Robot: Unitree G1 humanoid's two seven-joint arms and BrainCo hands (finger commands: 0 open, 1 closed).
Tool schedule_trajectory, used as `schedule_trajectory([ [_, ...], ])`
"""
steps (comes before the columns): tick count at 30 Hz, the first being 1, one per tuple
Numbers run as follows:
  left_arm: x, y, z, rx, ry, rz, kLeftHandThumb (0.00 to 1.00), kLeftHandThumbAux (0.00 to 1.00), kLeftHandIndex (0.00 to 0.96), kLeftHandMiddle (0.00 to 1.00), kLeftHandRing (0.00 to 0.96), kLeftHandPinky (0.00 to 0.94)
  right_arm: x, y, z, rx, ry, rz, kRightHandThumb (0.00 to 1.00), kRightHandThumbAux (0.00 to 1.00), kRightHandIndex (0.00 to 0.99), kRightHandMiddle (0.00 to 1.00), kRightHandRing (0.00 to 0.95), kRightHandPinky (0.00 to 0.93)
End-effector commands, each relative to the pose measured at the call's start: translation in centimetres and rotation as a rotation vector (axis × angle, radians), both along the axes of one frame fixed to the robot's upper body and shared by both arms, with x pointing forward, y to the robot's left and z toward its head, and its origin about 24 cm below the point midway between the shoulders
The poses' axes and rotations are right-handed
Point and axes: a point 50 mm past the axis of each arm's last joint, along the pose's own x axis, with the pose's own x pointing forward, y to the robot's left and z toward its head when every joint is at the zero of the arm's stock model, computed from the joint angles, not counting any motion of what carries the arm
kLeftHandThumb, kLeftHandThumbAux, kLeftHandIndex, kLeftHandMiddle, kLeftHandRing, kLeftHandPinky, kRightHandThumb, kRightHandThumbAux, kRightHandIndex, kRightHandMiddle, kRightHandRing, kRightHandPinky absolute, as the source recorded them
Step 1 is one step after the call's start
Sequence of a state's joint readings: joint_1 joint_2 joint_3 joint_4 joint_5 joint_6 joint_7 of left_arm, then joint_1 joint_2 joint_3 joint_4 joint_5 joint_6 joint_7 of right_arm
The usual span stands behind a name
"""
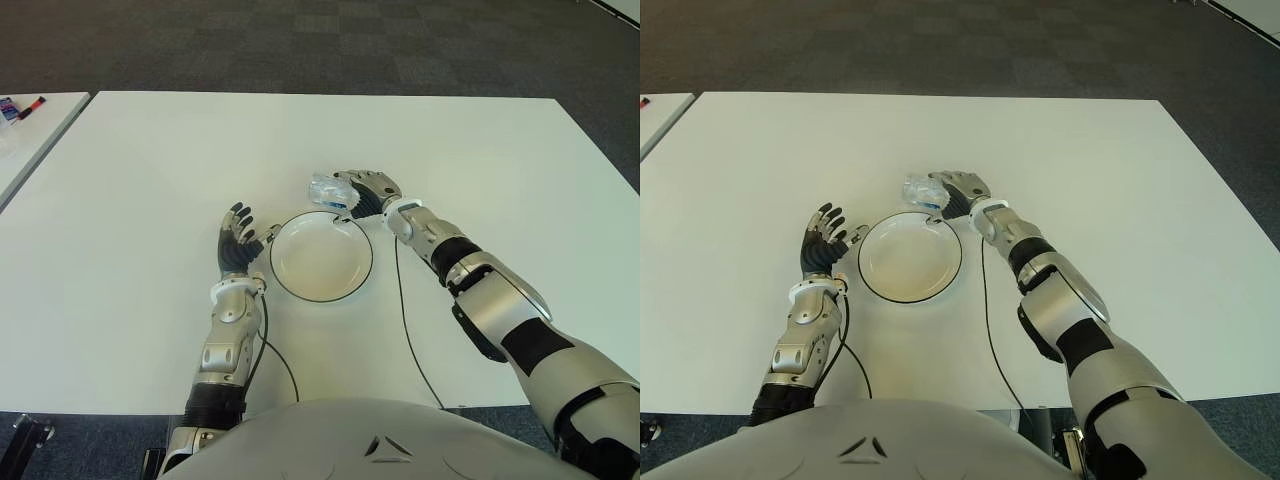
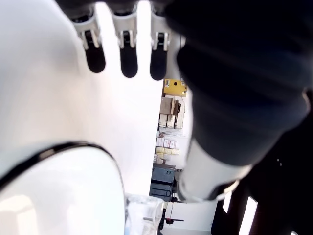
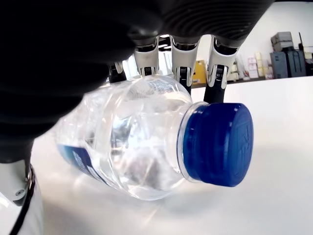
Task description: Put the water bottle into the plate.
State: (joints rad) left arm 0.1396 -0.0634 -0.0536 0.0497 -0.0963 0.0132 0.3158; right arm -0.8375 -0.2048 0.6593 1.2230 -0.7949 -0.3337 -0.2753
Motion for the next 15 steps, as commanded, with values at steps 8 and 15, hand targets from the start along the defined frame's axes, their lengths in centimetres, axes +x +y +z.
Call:
schedule_trajectory([
  [8,-0.17,-1.61,-0.42,-0.067,0.018,0.014,0.036,0.935,0.147,0.169,0.148,0.162,-0.24,0.19,-0.45,-0.044,-0.011,0.024,0.512,0.513,0.096,0.148,0.180,0.241],
  [15,-0.19,-1.62,-0.38,-0.067,0.013,0.013,0.035,0.933,0.145,0.170,0.148,0.160,-0.31,0.27,-0.51,-0.046,-0.019,0.028,0.499,0.506,0.100,0.151,0.182,0.265],
])
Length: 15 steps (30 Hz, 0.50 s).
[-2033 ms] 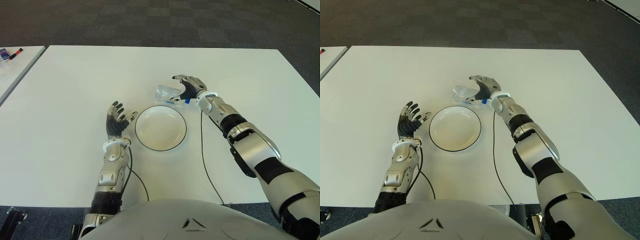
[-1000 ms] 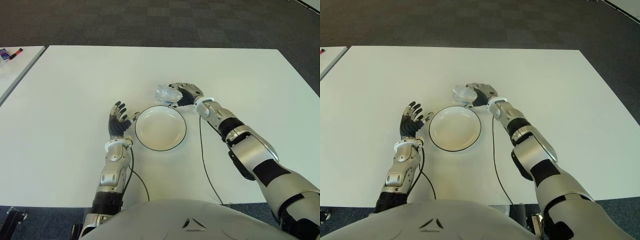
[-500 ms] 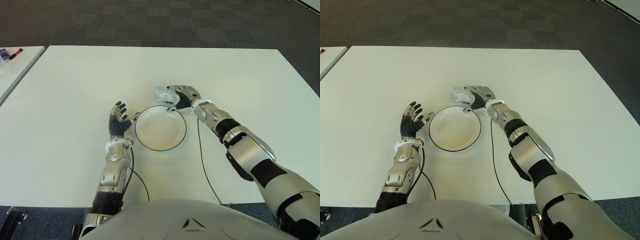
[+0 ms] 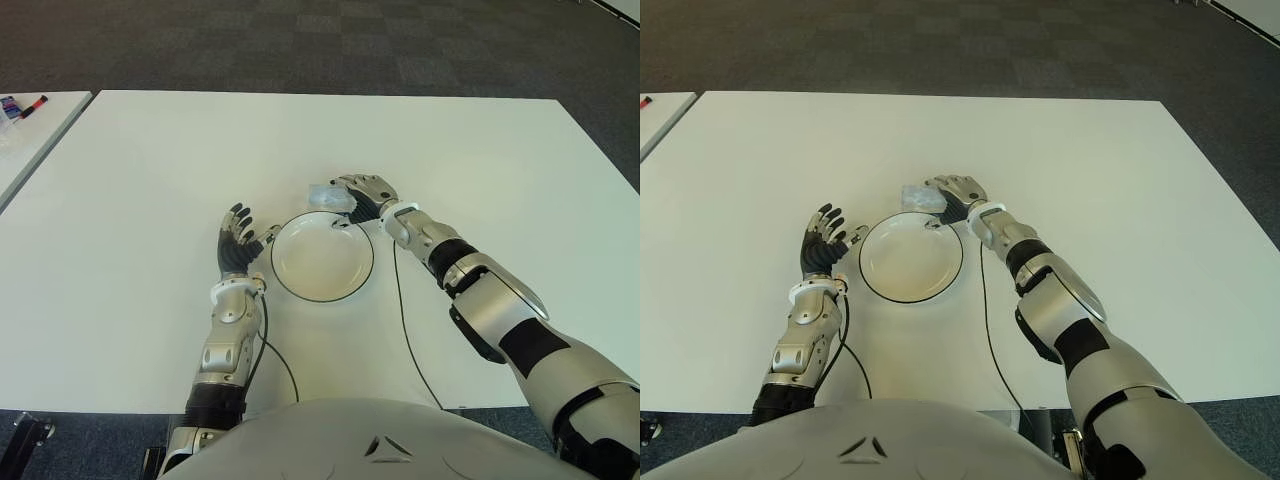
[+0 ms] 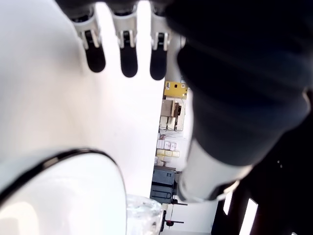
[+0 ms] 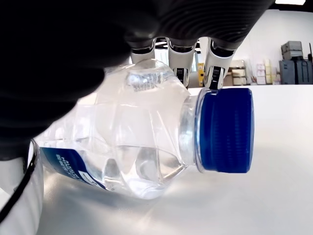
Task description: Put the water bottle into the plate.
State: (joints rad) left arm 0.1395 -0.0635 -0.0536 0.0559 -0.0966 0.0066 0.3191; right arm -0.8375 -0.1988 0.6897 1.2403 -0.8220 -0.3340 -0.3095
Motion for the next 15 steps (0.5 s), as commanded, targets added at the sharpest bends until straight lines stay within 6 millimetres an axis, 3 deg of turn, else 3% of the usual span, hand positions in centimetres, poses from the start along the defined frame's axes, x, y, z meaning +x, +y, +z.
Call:
schedule_trajectory([
  [1,-0.16,-1.63,-0.30,-0.069,0.012,0.009,0.035,0.933,0.146,0.172,0.149,0.161,-0.04,0.13,-0.11,-0.011,-0.001,0.005,0.499,0.506,0.102,0.154,0.183,0.259],
  [15,-0.16,-1.62,-0.29,-0.071,0.013,0.010,0.047,0.933,0.141,0.170,0.146,0.159,-0.39,0.16,-0.31,0.035,0.004,0.018,0.525,0.514,0.103,0.170,0.183,0.240],
])
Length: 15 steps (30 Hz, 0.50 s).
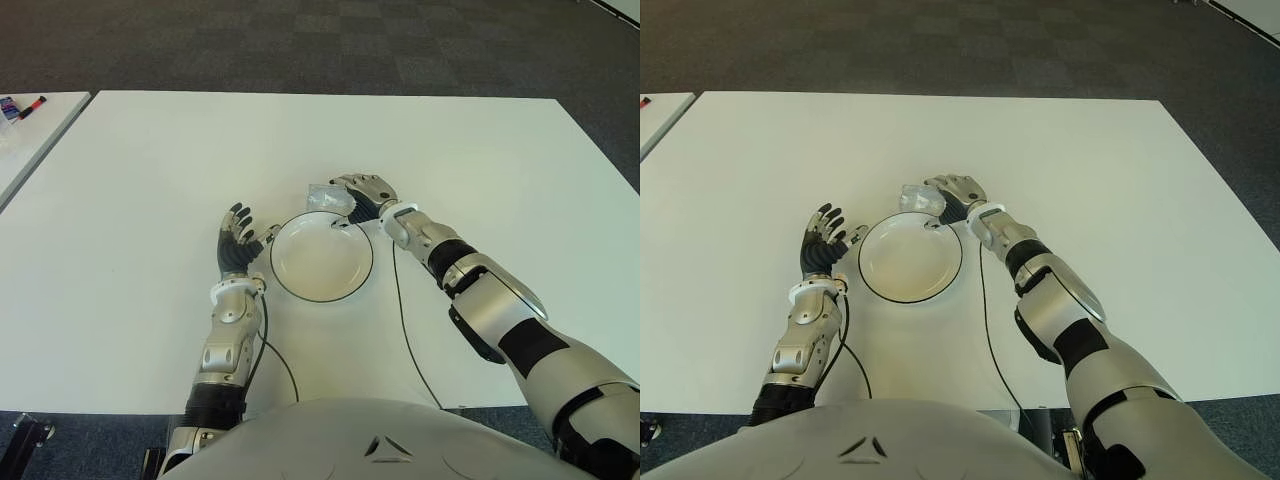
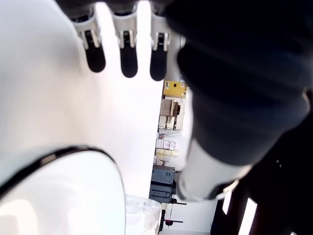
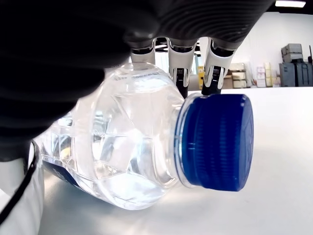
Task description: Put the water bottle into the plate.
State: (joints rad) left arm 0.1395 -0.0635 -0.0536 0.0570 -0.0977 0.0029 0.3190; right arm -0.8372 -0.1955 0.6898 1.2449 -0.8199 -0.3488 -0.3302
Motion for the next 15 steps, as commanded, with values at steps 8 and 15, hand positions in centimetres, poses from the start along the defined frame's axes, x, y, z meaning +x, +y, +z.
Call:
schedule_trajectory([
  [8,-0.17,-1.58,-0.28,-0.063,0.021,0.006,0.050,0.919,0.130,0.162,0.141,0.156,-0.48,0.03,-0.31,0.029,-0.003,0.033,0.544,0.507,0.117,0.175,0.199,0.285],
  [15,-0.18,-1.57,-0.25,-0.064,0.020,0.003,0.045,0.917,0.126,0.159,0.139,0.155,-0.53,0.02,-0.35,0.026,-0.008,0.038,0.544,0.506,0.118,0.174,0.201,0.280],
])
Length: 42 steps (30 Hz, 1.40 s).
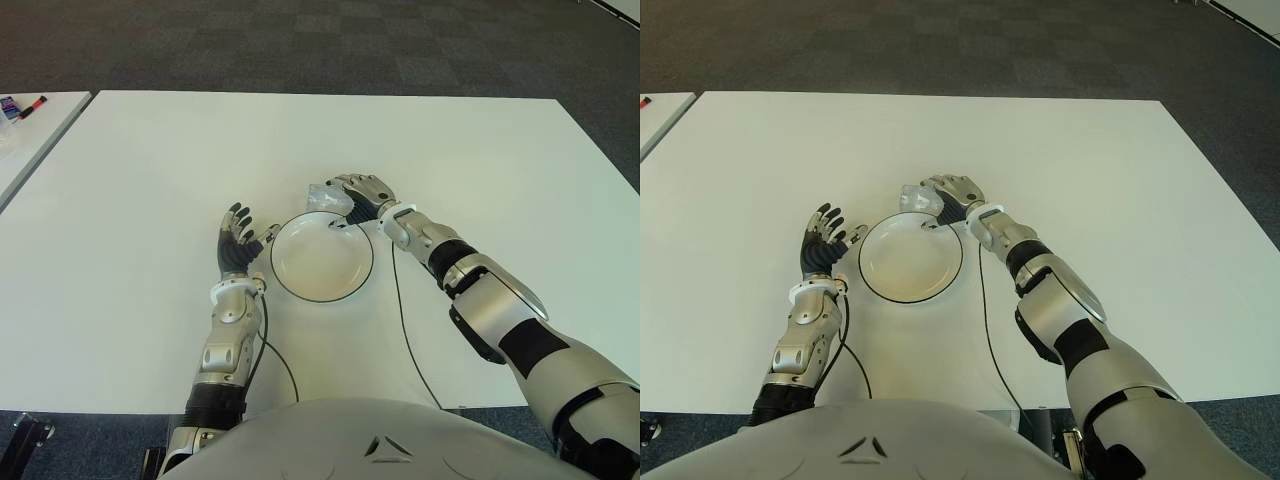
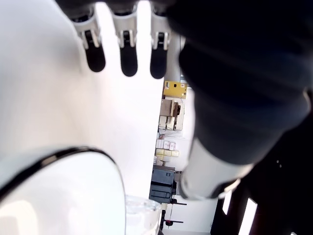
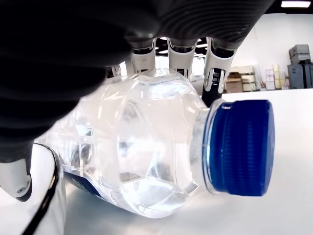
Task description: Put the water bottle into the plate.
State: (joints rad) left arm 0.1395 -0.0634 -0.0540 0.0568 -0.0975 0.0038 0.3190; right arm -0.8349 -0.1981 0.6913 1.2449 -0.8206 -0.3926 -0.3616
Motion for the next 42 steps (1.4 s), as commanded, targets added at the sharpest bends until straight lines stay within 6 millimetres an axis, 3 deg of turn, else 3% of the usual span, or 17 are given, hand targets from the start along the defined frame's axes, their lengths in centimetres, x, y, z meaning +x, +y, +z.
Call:
schedule_trajectory([
  [1,-0.18,-1.56,-0.25,-0.064,0.019,0.004,0.045,0.916,0.126,0.159,0.139,0.155,-0.33,-0.21,-0.48,-0.008,0.010,0.006,0.543,0.506,0.118,0.173,0.201,0.281],
  [13,-0.15,-1.54,-0.27,-0.063,0.020,0.000,0.044,0.914,0.127,0.156,0.135,0.154,-0.46,-0.24,-0.55,0.002,0.010,0.013,0.556,0.505,0.123,0.168,0.208,0.313],
  [33,-0.11,-1.49,-0.36,-0.065,0.020,0.002,0.040,0.915,0.136,0.155,0.135,0.151,-0.51,-0.35,-0.46,0.021,-0.032,0.009,0.507,0.514,0.136,0.180,0.214,0.283],
  [42,-0.09,-1.46,-0.40,-0.070,0.020,0.004,0.049,0.921,0.139,0.158,0.138,0.157,-0.27,-0.38,-0.20,0.023,-0.028,0.001,0.497,0.532,0.128,0.185,0.255,0.405],
])
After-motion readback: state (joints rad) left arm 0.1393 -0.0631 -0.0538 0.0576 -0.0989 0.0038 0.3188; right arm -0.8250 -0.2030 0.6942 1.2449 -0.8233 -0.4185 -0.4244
